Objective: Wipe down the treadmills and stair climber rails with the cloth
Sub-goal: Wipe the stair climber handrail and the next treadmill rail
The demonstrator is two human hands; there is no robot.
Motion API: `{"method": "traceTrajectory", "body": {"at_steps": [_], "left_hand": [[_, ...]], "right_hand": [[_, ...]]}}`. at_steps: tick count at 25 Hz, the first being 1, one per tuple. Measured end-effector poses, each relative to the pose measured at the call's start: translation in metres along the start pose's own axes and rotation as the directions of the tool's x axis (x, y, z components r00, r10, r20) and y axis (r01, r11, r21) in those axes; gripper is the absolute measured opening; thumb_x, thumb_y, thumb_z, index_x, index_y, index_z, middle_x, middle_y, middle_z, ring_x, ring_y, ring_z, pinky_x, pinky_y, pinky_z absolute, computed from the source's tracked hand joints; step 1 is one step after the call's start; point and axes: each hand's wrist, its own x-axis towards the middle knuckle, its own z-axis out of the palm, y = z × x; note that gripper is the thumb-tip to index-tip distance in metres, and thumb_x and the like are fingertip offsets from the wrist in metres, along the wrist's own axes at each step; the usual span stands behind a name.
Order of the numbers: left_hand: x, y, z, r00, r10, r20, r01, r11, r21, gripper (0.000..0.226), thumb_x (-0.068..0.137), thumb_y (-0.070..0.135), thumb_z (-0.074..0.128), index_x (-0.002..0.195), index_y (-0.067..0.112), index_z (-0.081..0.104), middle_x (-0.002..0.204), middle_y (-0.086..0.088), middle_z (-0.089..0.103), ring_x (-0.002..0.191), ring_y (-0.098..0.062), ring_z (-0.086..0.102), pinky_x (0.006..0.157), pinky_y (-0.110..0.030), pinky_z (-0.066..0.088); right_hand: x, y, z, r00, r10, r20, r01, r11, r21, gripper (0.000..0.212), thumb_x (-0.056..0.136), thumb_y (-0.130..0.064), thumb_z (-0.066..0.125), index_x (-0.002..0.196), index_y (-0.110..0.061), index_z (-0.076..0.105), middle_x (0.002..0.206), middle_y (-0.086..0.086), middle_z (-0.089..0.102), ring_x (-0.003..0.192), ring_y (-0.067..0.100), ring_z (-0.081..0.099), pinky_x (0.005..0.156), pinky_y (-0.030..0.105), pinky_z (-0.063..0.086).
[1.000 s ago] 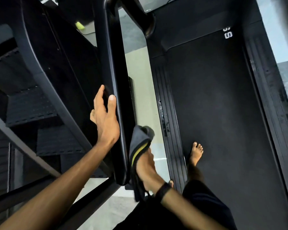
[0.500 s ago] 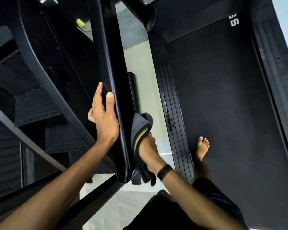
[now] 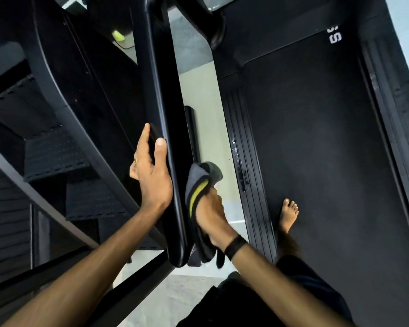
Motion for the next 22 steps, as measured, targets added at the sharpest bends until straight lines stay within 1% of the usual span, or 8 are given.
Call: {"method": "traceTrajectory", "body": {"at_steps": [2,5,8,10,13,16,19,22], "left_hand": [[0.000,-0.004,-0.002,1.000,0.008,0.020,-0.008,1.000,-0.020,0.053,0.103,0.042,0.040,0.153,0.025,0.035,0.136,0.034,0.039,0.130,0.005,0.040,0.122,-0.049,0.020],[0.000,-0.004,-0.002,1.000,-0.006,0.007,0.007,0.999,-0.044,0.049,0.105,0.035,0.041,0.153,0.025,0.037,0.151,0.014,0.044,0.137,0.000,0.037,0.123,-0.041,0.020],[-0.001,0.000,-0.002,0.999,-0.036,0.008,0.036,0.999,-0.010,0.052,0.103,0.047,0.038,0.153,0.033,0.036,0.155,0.015,0.038,0.135,0.009,0.030,0.116,-0.026,0.008],[-0.003,0.002,-0.003,0.999,-0.036,0.008,0.036,0.999,-0.024,0.051,0.103,0.049,0.038,0.152,0.035,0.036,0.149,0.020,0.036,0.127,0.020,0.026,0.111,-0.021,0.004],[-0.002,0.005,-0.001,0.999,-0.052,-0.013,0.051,0.999,-0.017,0.048,0.105,0.042,0.042,0.152,0.033,0.037,0.155,0.010,0.037,0.134,0.007,0.027,0.119,-0.035,0.004],[-0.001,0.004,-0.005,0.999,-0.041,0.018,0.042,0.999,-0.031,0.047,0.107,0.036,0.042,0.152,0.029,0.035,0.157,0.003,0.038,0.146,-0.009,0.026,0.122,-0.048,0.008],[-0.001,0.002,-0.007,0.999,-0.047,0.014,0.048,0.997,-0.066,0.045,0.107,0.027,0.040,0.152,0.030,0.036,0.158,0.003,0.037,0.146,-0.008,0.026,0.121,-0.048,0.011],[0.000,0.007,-0.004,0.999,-0.047,0.008,0.047,0.999,0.013,0.047,0.107,0.029,0.039,0.154,0.030,0.034,0.160,0.008,0.033,0.149,-0.008,0.018,0.120,-0.047,0.006]], "right_hand": [[-0.013,-0.025,0.011,0.953,-0.269,-0.136,0.251,0.958,-0.140,0.081,0.088,-0.082,0.020,0.122,-0.018,0.058,0.121,0.013,0.066,0.113,0.033,0.062,0.098,0.047,0.050],[0.024,-0.095,0.013,0.817,-0.535,-0.216,0.515,0.845,-0.145,0.084,0.084,-0.084,0.031,0.141,-0.023,0.044,0.134,0.009,0.059,0.123,0.031,0.057,0.103,0.049,0.047],[0.067,-0.137,-0.001,0.929,-0.365,-0.056,0.366,0.891,0.271,0.058,0.097,-0.065,0.041,0.128,-0.018,0.057,0.127,0.010,0.062,0.116,0.029,0.060,0.104,0.044,0.046],[0.070,-0.111,-0.010,0.968,-0.251,0.018,0.217,0.869,0.445,0.028,0.110,-0.040,0.029,0.100,-0.029,0.053,0.104,-0.007,0.054,0.091,0.006,0.054,0.082,0.021,0.044],[0.036,-0.053,-0.006,0.982,-0.167,-0.091,0.179,0.973,0.147,0.028,0.110,-0.035,0.023,0.100,-0.033,0.049,0.104,-0.016,0.049,0.090,-0.001,0.049,0.077,0.015,0.036],[-0.012,-0.043,0.015,0.906,-0.350,-0.238,0.329,0.936,-0.124,0.074,0.083,-0.082,0.025,0.118,-0.026,0.058,0.106,-0.004,0.068,0.098,0.016,0.063,0.086,0.035,0.048],[0.008,-0.089,0.024,0.780,-0.583,-0.227,0.589,0.806,-0.049,0.071,0.082,-0.077,0.045,0.128,-0.024,0.056,0.115,-0.001,0.069,0.104,0.016,0.067,0.091,0.038,0.054],[0.050,-0.140,0.007,0.892,-0.426,-0.154,0.453,0.841,0.297,0.043,0.097,-0.054,0.054,0.122,-0.020,0.059,0.125,0.001,0.063,0.102,0.015,0.064,0.097,0.035,0.048]]}}
